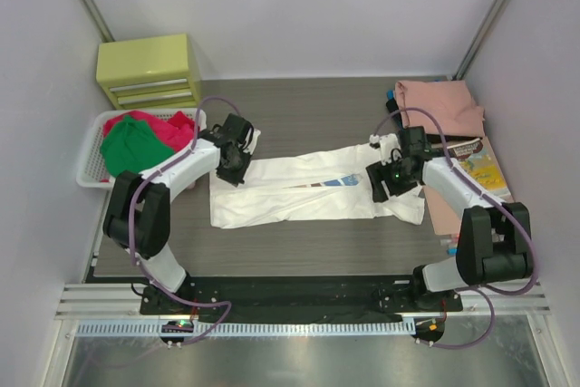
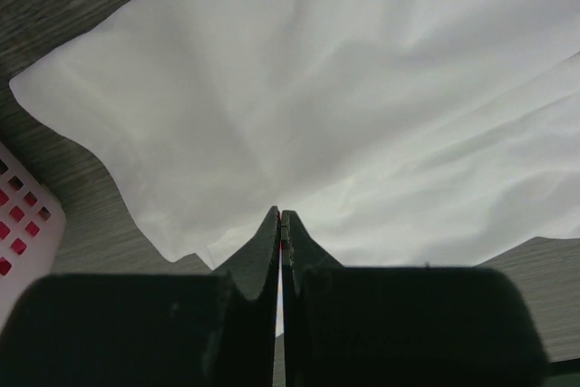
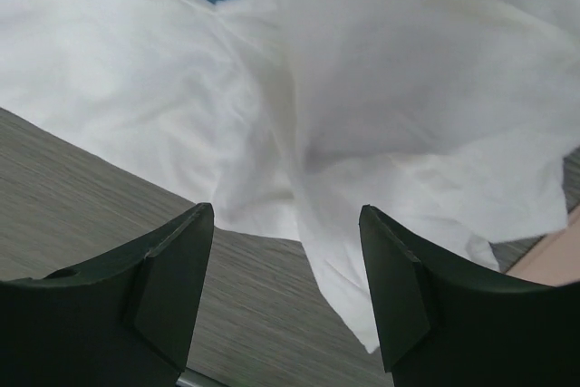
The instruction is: Fold and stack the t-shirts
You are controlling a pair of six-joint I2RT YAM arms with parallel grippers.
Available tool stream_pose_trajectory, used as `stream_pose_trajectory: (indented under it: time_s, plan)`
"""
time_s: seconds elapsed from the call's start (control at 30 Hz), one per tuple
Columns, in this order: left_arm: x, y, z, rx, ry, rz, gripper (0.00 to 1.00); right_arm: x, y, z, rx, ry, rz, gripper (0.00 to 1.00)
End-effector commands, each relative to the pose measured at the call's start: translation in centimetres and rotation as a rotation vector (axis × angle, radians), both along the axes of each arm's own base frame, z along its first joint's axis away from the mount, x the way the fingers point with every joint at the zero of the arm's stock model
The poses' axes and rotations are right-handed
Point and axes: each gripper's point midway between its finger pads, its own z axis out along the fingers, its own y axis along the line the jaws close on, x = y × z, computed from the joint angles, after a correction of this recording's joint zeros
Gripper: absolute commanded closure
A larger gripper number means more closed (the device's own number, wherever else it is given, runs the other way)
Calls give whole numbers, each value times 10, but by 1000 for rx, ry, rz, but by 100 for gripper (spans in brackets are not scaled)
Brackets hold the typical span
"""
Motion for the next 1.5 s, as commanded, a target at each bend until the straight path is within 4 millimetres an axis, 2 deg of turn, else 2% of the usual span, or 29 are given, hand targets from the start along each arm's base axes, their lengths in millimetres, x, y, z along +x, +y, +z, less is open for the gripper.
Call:
stream_pose_trajectory:
  time_s: [0.0, 0.13, 0.27, 0.47, 0.5, 0.53, 0.57, 0.6, 0.83, 1.03, 1.27, 1.3, 1.33, 1.37, 1.43, 1.47]
  plan:
    - [13, 0, 10, 12, -50, -11, 100, 18, 25, 6, -8, -49, 45, 29]
    - [11, 3, 11, 19, -48, -12, 100, 37, 34, 8, -4, -58, 45, 30]
    - [8, 4, 18, 13, -65, -12, 100, 47, 28, 9, -47, -76, 49, 31]
    - [8, 2, 15, 6, -55, -15, 100, 54, 26, 16, -61, -99, 45, 32]
    - [8, 2, 14, 5, -50, -15, 100, 54, 26, 15, -65, -97, 42, 36]
    - [9, 1, 15, 3, -51, -14, 100, 53, 26, 14, -65, -95, 42, 45]
    - [8, 1, 15, 3, -49, -14, 100, 53, 25, 13, -65, -93, 39, 59]
    - [8, 1, 15, 3, -49, -16, 100, 53, 25, 14, -63, -97, 29, 98]
    - [9, 0, 15, 1, -50, -18, 100, 47, 28, 20, -44, -105, 54, 99]
    - [11, 1, 16, 6, -55, -15, 100, 28, 42, 28, 19, -33, 126, 99]
    - [13, 1, 17, 11, -59, -14, 100, 18, 38, 30, -1, -6, 138, 99]
    - [13, 1, 17, 12, -58, -14, 100, 18, 38, 30, -6, -5, 136, 92]
    - [13, 1, 16, 13, -55, -14, 100, 19, 37, 30, -13, -6, 141, 55]
    - [13, 1, 17, 13, -55, -16, 100, 17, 34, 27, -25, 11, 136, 40]
    - [12, 2, 18, 13, -55, -16, 100, 16, 31, 27, -44, 6, 134, 16]
    - [11, 2, 18, 13, -57, -17, 100, 18, 25, 33, -72, -29, 128, 13]
